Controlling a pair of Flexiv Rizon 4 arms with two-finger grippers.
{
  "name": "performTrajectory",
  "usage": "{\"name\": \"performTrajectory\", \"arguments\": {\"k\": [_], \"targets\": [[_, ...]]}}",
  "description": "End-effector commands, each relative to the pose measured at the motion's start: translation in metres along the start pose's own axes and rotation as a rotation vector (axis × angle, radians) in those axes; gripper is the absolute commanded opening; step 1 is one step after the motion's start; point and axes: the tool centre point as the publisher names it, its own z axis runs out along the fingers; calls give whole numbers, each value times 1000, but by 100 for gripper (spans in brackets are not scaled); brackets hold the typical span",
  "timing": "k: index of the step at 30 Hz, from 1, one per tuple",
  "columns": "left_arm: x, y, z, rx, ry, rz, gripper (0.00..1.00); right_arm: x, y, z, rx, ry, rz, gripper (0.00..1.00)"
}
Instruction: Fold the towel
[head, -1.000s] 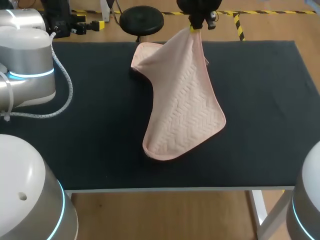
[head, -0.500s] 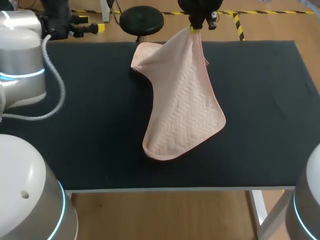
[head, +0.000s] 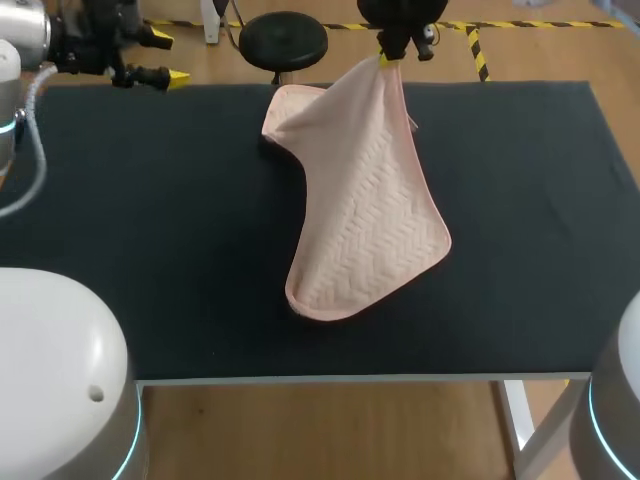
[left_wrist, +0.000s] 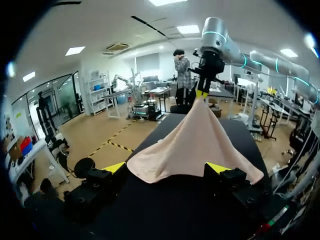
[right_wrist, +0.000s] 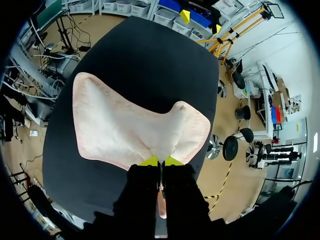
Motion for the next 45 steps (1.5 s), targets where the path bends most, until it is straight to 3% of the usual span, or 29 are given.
{"name": "performTrajectory", "arguments": {"k": [1, 9, 12, 19, 25, 45], "targets": [[-7, -3, -1, -109, 207, 144, 100, 3, -1, 1, -8, -4, 0, 0], [-7, -3, -1, -109, 207, 144, 100, 2, 3, 8, -39, -14, -13, 0], [-3, -2, 9, -148, 198, 27, 100, 3, 1, 12, -48, -19, -9, 0], [22, -2, 34, -159, 238, 11, 100, 10, -6, 19, -71, -38, 21, 0], [42, -7, 63, -153, 282, 60, 100, 16, -12, 17, -77, -51, 26, 0], [104, 10, 131, -209, 390, 8, 100, 38, -21, 27, -101, -86, -18, 0]]}}
